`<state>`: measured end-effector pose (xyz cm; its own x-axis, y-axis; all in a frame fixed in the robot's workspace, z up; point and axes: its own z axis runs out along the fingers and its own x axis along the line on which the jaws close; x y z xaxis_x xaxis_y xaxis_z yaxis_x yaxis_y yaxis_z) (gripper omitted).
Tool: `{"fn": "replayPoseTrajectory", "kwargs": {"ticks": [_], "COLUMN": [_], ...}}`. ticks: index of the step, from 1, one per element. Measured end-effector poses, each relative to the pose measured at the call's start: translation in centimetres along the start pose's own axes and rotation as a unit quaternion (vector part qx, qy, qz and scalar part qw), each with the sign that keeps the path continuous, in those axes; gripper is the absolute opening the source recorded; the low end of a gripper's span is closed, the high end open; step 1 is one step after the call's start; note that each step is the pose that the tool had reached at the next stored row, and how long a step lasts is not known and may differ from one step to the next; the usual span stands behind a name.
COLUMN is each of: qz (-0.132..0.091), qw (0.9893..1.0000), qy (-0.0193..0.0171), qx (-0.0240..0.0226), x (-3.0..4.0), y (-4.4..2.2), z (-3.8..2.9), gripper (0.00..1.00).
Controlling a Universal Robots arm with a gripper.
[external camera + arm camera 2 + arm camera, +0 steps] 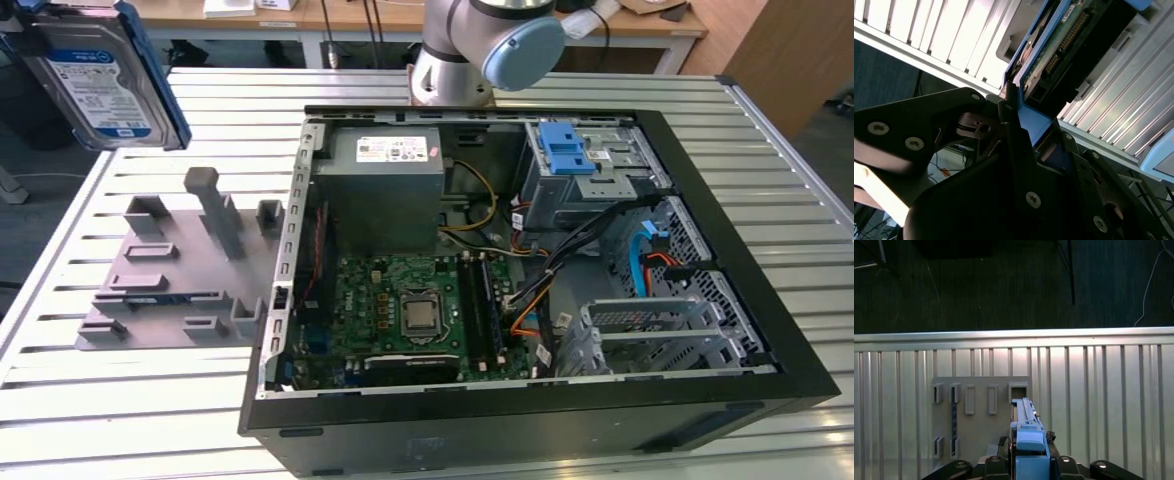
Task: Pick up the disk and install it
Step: 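Pick up the disk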
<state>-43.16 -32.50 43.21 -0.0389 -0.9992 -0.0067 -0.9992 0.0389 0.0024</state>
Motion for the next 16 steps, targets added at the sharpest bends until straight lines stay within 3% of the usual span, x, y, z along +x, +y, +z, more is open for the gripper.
{"fn": "replayPoseTrajectory", "kwargs": {"ticks": [16], "qz": [0.000], "qw": [1.0000], "qy": [0.0000], "qx": [0.0000], "x": [-0.01], "y": [0.01], "z": [-1.73], "gripper": [0.36]}}
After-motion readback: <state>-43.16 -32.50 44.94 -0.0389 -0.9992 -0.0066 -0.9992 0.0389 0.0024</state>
